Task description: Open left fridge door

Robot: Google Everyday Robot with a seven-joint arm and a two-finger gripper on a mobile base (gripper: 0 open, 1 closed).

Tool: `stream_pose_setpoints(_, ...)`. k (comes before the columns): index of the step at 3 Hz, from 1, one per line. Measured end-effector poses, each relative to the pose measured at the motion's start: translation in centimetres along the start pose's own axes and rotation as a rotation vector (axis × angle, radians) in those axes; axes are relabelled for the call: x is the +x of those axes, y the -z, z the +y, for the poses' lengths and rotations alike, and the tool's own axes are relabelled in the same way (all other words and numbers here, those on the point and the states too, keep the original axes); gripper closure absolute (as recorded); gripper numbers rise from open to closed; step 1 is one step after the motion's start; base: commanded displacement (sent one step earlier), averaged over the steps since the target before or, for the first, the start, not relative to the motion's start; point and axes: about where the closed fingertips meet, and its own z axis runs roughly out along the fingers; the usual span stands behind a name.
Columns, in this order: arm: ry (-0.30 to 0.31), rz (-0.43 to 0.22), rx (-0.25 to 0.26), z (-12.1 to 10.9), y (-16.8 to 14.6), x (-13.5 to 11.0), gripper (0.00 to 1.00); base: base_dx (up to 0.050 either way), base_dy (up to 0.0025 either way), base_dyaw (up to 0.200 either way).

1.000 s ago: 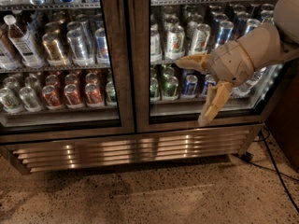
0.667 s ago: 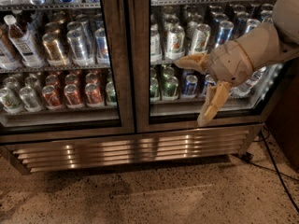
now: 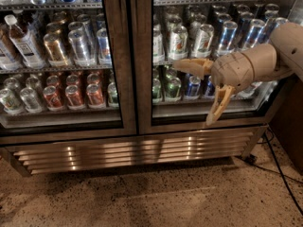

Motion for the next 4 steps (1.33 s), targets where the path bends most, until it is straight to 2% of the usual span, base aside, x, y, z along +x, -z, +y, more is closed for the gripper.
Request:
stream_pose_setpoints(1,-0.005,-0.055,0.003,-0.65,-0.14,0.14,0.0,0.0,0.0,0.0)
stream_pose_setpoints(2,-0.005,-0.055,0.003,-0.65,-0.14,0.14,0.0,0.0,0.0,0.0)
stream_pose_setpoints(3,-0.011,-0.15,0.057,-0.88,-0.2,0.08,0.0,0.0,0.0,0.0)
stream_pose_setpoints(4,-0.004,-0.254,0.136,-0.65,0.04,-0.11,0.0,0.0,0.0,0.0)
